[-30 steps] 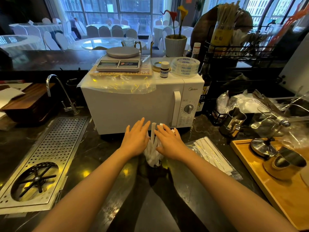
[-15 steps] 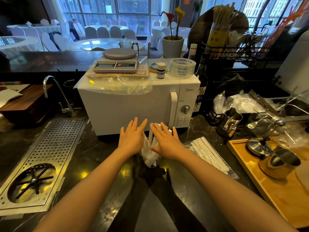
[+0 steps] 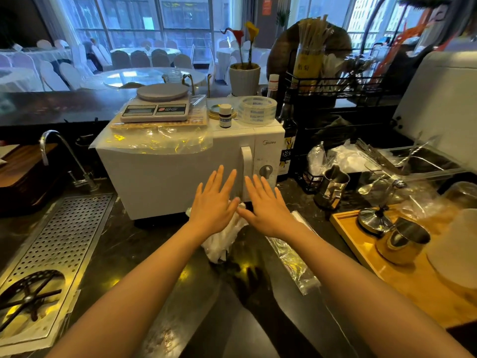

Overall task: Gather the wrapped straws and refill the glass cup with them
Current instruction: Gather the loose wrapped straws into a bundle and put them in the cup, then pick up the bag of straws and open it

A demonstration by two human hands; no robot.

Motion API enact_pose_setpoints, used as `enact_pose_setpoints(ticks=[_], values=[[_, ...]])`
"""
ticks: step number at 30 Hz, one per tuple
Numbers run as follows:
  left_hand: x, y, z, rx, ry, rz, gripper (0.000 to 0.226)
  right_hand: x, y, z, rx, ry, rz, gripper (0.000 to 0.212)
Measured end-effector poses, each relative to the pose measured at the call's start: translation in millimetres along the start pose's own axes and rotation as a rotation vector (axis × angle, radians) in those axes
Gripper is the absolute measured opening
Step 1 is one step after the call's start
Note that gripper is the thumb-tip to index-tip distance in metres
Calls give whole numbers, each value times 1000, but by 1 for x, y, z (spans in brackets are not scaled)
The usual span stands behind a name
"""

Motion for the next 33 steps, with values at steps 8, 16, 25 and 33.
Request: enact_pose_setpoints(ticks=[8,16,25,33], values=[[-30,71,4,-175,-47,-7,62,15,59,-51,-224,68,6,74],[-102,110,-9,-185,-206,29,63,-7,110,-102,-414,61,152,77],[-167,120,-42,-190,-431,138,70,-49,144,-129,-629,-17,305,80],[-194,121,-57,-202,-517,184,72,-67,160,-132,-759,-26,327,71]])
Point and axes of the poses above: each hand's wrist, its own z-axis towards the middle knuckle, its own x-axis out of the back of the hand, y = z × x, the point moved 3 cm from there along z, towards the middle knuckle, and after that the axes turned 14 degrees about x, right-handed, at the moved point
